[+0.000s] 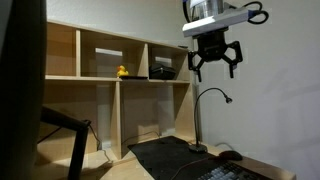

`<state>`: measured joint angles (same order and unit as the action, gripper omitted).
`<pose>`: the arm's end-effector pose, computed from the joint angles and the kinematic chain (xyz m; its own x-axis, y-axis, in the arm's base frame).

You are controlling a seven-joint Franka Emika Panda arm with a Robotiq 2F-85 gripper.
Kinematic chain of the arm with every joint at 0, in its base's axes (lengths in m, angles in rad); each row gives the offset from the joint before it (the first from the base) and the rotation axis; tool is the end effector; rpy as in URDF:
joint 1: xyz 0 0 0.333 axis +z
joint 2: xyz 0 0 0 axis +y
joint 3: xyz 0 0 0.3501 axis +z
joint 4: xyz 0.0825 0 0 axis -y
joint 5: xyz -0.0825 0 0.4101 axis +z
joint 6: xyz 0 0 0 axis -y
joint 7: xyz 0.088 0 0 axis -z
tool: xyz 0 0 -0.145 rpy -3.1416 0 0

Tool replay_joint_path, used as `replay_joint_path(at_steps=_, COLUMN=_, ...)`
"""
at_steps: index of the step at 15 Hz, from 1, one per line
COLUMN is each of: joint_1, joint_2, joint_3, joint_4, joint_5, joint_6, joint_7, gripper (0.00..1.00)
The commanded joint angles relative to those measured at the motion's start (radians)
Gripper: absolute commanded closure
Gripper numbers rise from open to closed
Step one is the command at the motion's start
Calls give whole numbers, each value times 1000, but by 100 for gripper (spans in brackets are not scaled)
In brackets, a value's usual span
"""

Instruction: Move the lamp to the left side of the desk

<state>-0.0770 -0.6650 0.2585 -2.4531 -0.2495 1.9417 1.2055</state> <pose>0.3764 0.0526 0.5204 0.5078 -0.7611 0.4037 -0.8401 -0.5412 0.0364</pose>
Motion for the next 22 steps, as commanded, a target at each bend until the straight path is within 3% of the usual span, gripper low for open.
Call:
replay_joint_path(at_steps=1, joint_1=8, joint_2=2, joint_3=-6, joint_4=2, joint_5=-4, joint_6=-2, joint_7=3, gripper=0)
replay_joint_path(at_steps=4, joint_1=5, joint_2=17, joint_3=-11, joint_4=22, joint_5=-5, joint_6=2, joint_7=-4, gripper=0)
replay_joint_path(at_steps=8, joint_1=43, joint_2=52, joint_3=-153, joint_4=100, joint_5=35, joint_6=108, joint_7=-317, gripper=0)
replay_joint_path(at_steps=10, joint_1=65, joint_2=82, joint_3=-263, joint_4=141, joint_5=82, joint_6=128, joint_7=-469, gripper=0)
replay_joint_path(at_steps=11, joint_1=26, joint_2=100, joint_3=-272, joint_4=179, joint_5=122, joint_6=72, joint_7=-527, gripper=0)
replay_joint_path(at_steps=12, joint_1=-1, joint_2=38, joint_3=-197, joint_4=112, joint_5=92, joint_6=107, joint_7=-438, gripper=0)
replay_joint_path(at_steps=15, joint_1=-16, joint_2=47, joint_3=-210, joint_4=124, joint_5=103, joint_6=106, joint_7=-464, gripper=0)
replay_joint_path(at_steps=16, joint_1=23, joint_2=56, joint_3=-239, joint_4=122, joint_5=135, joint_6=87, joint_7=-565, gripper=0)
replay_joint_path(at_steps=18, joint_1=30, joint_2=127, joint_3=-293, joint_4=138, joint_5=184, joint_6=126, joint_7=-720, gripper=0)
replay_joint_path(at_steps=21, joint_1=80, joint_2=264, joint_3=-451, joint_4=241, joint_5=241, joint_6=85, joint_7=-946, gripper=0)
replay_joint_path(at_steps=22, joint_1=20, joint_2=316, joint_3=-433, joint_4=287, joint_5=275, joint_6=58, joint_7=-992, gripper=0)
